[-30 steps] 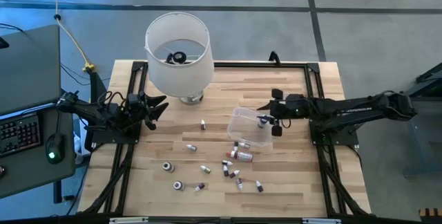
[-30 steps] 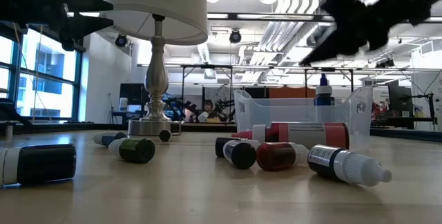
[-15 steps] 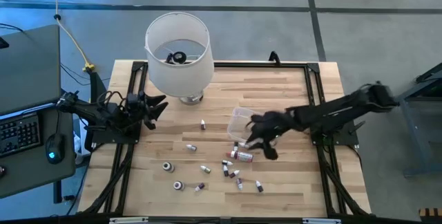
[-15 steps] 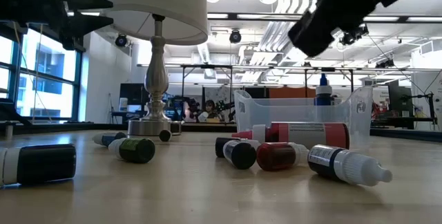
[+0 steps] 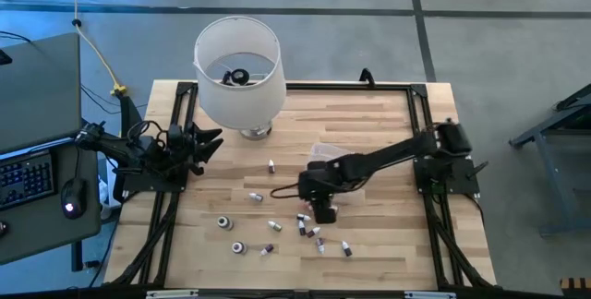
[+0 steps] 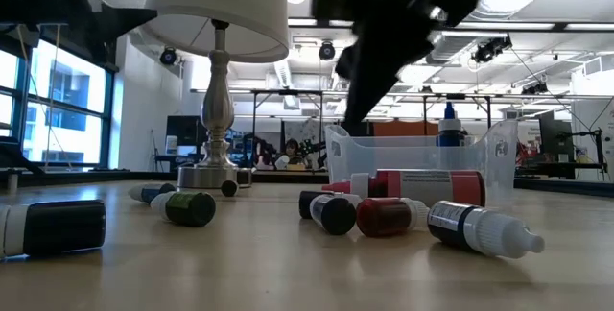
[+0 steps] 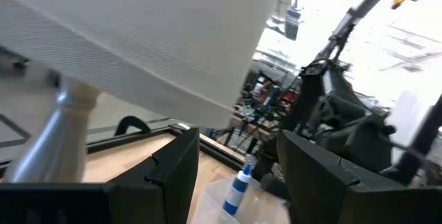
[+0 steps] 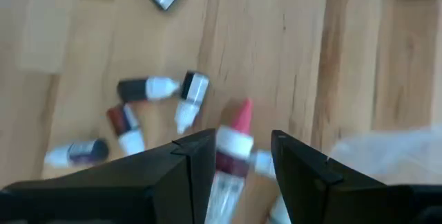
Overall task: Pick & Place food coloring
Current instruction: Put the large pink food coloring bottle into the transparent bin
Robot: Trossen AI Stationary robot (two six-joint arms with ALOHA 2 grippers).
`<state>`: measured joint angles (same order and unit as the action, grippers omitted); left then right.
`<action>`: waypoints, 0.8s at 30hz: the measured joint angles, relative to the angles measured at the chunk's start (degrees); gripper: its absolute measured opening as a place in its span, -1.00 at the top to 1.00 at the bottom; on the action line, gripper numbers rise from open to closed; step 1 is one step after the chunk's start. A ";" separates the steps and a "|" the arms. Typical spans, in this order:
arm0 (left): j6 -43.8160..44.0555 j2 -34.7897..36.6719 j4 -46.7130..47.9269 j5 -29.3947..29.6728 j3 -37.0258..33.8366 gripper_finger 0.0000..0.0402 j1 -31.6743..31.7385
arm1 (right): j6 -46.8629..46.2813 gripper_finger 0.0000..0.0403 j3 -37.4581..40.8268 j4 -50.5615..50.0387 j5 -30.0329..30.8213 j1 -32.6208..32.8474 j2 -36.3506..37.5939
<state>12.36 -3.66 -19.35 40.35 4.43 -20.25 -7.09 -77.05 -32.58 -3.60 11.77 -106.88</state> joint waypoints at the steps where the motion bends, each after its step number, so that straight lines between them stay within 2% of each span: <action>1: 0.00 0.02 0.00 -0.89 0.00 0.03 0.00 | -0.44 0.34 -1.05 0.00 -0.07 0.00 -1.34; 6: 0.00 0.02 0.08 -4.25 0.00 0.03 -0.01 | -1.96 0.34 -4.94 -0.74 0.29 -0.01 -6.40; 11: 0.00 0.01 1.04 -6.92 0.00 0.03 0.00 | -5.09 0.34 -5.63 -0.72 0.04 -0.13 -9.51; 24: 0.00 0.00 2.84 -8.06 0.00 0.03 -0.02 | -6.99 0.38 -5.71 -1.72 0.81 -0.13 -11.88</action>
<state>12.36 -3.66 -16.51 32.29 4.43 -20.27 -14.09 -82.76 -34.30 -2.79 11.64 -118.76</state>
